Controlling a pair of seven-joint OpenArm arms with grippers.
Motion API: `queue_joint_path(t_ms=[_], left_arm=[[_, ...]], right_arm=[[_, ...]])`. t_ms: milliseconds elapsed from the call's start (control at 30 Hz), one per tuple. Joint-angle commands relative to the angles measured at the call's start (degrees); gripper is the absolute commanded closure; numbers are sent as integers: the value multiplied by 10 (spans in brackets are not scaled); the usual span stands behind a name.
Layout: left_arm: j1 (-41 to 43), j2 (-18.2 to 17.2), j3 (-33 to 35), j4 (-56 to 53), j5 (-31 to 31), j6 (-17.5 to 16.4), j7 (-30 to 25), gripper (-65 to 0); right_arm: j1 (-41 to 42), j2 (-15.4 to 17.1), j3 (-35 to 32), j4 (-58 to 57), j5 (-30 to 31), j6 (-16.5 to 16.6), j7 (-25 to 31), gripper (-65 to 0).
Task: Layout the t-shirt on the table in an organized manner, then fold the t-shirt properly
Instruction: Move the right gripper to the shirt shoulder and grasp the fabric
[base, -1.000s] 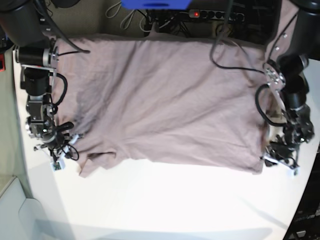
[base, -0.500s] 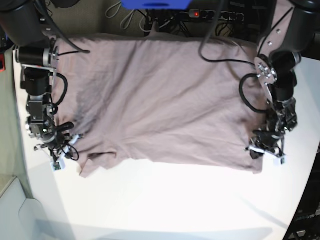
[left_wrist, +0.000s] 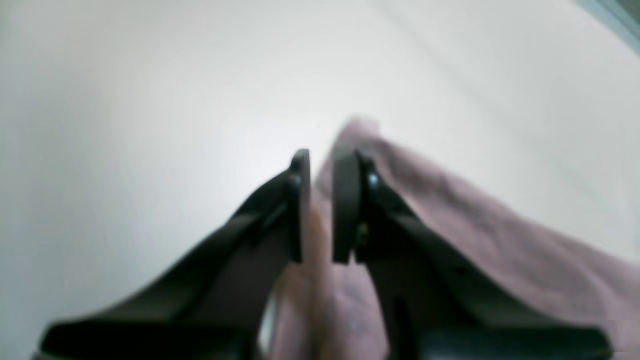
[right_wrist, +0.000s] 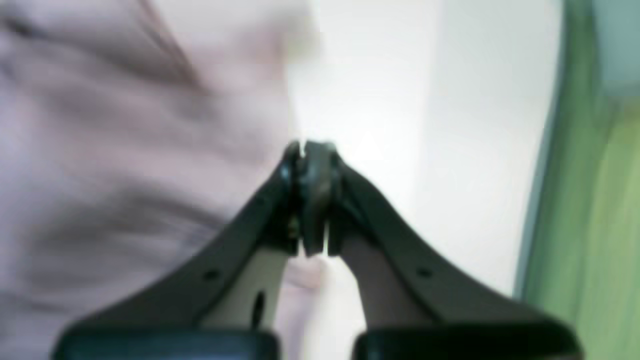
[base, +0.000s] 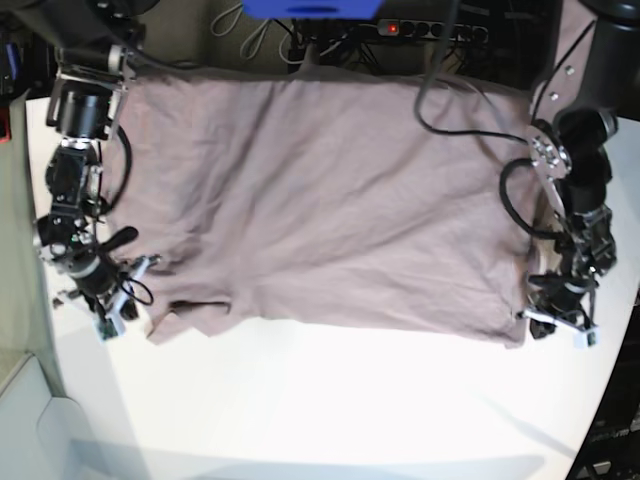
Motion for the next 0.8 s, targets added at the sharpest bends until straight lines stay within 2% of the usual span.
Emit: queue_joint_path(t_ms=[0,33,167,300,367,533,700,767], left_arm=[[-19,-8,2,24,-15,-5,-4,-84],[-18,-8,2,36,-19,-5,8,-84],[-16,-4,2,47,-19,-5,22,-84],[-8,2,2,47,-21,-5,22,-84],[-5,5,2,48,-18,-5,21,-84],[-3,3,2,48,-19,-5,23,-84],[10,-2,0,54,-21,-7,24,-84],[22,-7,-1,61,-21,-9,24,-84]], right_arm=[[-5,1,5,33,1,15,-5,0],[-16,-7,5,58,-1,27,-19,0],[-70,-35,3,137,1,27,-90,0],[-99,-60,2,129,0,27,-96,0],[-95,-61,2,96,0,27,-96,0],[-31,-41,1,-41,-2,27,-71,0],[71,1,1,-237,-3,26,8,0],[117,19,1,-327,-3,5,51,0]])
